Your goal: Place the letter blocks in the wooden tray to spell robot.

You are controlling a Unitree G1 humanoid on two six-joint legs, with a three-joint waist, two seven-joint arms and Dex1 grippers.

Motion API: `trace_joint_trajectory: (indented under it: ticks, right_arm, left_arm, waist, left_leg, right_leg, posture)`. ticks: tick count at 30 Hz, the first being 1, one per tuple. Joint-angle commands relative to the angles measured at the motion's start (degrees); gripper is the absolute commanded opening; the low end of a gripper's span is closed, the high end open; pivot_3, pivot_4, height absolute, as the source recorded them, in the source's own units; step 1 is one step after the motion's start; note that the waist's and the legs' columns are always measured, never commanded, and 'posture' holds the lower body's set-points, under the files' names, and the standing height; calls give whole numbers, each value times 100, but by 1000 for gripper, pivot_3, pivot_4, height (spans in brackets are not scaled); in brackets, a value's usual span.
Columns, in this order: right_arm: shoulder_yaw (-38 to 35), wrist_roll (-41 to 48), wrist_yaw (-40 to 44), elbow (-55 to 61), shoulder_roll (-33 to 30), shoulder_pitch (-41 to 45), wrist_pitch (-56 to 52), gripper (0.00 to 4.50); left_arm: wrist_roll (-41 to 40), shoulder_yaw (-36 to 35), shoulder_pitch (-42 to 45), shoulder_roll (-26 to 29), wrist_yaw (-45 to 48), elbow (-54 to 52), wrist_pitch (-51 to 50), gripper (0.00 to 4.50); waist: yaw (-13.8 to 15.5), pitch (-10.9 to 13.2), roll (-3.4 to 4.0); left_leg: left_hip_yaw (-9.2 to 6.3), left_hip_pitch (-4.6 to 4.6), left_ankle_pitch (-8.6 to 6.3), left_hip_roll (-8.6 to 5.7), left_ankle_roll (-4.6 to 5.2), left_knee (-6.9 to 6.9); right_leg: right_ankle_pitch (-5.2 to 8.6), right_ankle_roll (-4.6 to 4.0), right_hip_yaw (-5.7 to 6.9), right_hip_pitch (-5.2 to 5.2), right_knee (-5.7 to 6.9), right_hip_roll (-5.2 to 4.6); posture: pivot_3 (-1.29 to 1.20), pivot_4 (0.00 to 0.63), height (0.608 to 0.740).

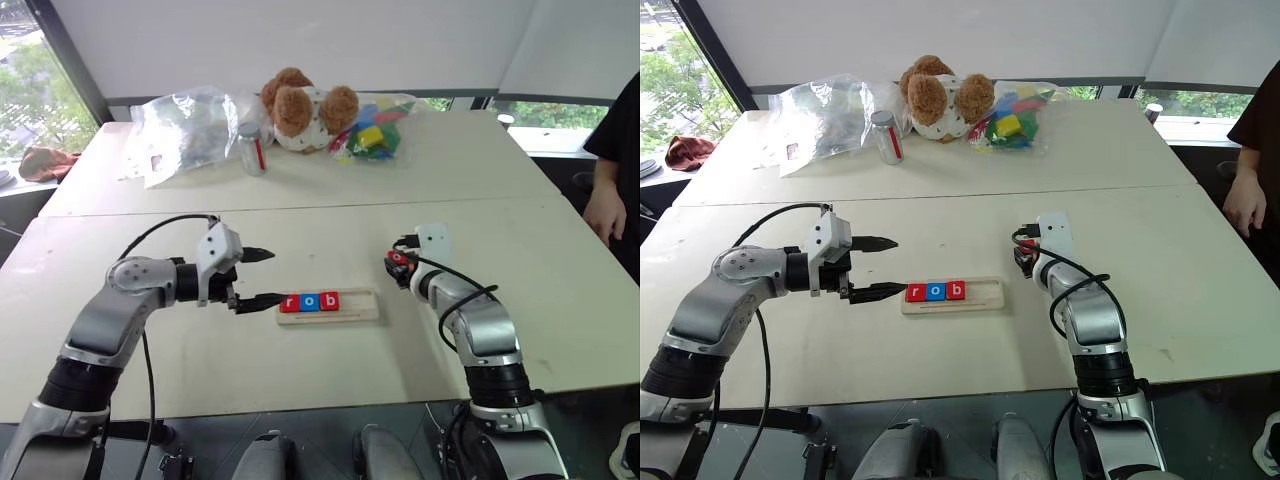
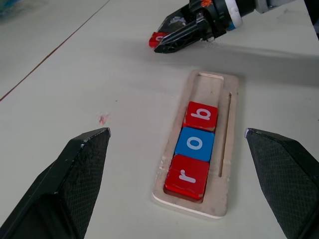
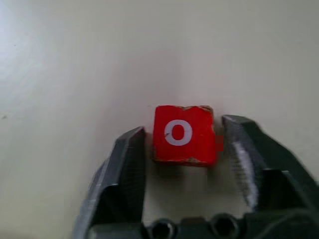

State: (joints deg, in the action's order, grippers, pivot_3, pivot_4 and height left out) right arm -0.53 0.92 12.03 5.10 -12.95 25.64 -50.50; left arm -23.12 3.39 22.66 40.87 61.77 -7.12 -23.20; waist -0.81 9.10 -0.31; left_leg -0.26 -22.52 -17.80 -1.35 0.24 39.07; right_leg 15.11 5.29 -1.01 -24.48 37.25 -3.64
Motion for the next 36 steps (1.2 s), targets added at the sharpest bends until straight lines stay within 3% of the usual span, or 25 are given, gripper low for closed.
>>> trace_joint_trajectory:
  ticks: [1,6,14,23,29,30,36]
  right_arm:
    - [12,-20,-108,18,15,32,15,1165]
    - [-238,-284,-661,915,-27,-111,-345,1165]
    - [-530,-47,-895,3670,799,-1212,-2973,1165]
    - [-657,36,-933,3800,1412,-1347,-3797,1165]
    - [-645,80,-877,3750,1263,-1274,-3793,4157]
    - [-717,92,-841,3786,1182,-1163,-3771,4437]
    - [-941,486,-173,4044,237,-703,-4008,4437]
  left_arm:
    - [-16,-140,31,1,-37,-130,89,4500]
    - [7,-104,48,-20,-21,-72,150,4500]
    - [111,47,265,-130,120,265,311,4500]
    - [231,139,567,-233,333,607,431,4500]
    - [219,56,426,-176,297,454,384,4500]
    - [222,31,395,-161,269,433,377,4500]
    - [218,-68,323,-39,254,481,428,4500]
  waist:
    - [-5,0,-1]
    - [12,0,0]
    - [7,-1,-1]
    - [-8,-1,-2]
    - [-14,-2,-3]
    - [-8,-2,-3]
    - [1,-2,-3]
  left_leg:
    - [0,0,0,-1,0,1]
    - [-2,0,0,0,0,0]
    - [-8,-4,-1,3,1,-7]
    - [-4,6,-1,-2,2,1]
    - [-5,6,0,0,2,1]
    - [-4,6,0,-1,2,2]
    - [-6,6,-1,-4,3,0]
  right_leg:
    - [0,0,0,1,-1,0]
    - [0,0,1,0,0,-1]
    - [0,0,2,-5,-1,4]
    - [0,0,8,4,3,11]
    - [0,0,8,5,2,9]
    - [0,0,8,7,1,9]
    - [0,0,9,6,0,6]
  posture:
    - [0,150,740]
    - [0,150,740]
    - [0,150,740]
    - [0,150,740]
    - [0,150,740]
    - [0,150,740]
    - [0,150,740]
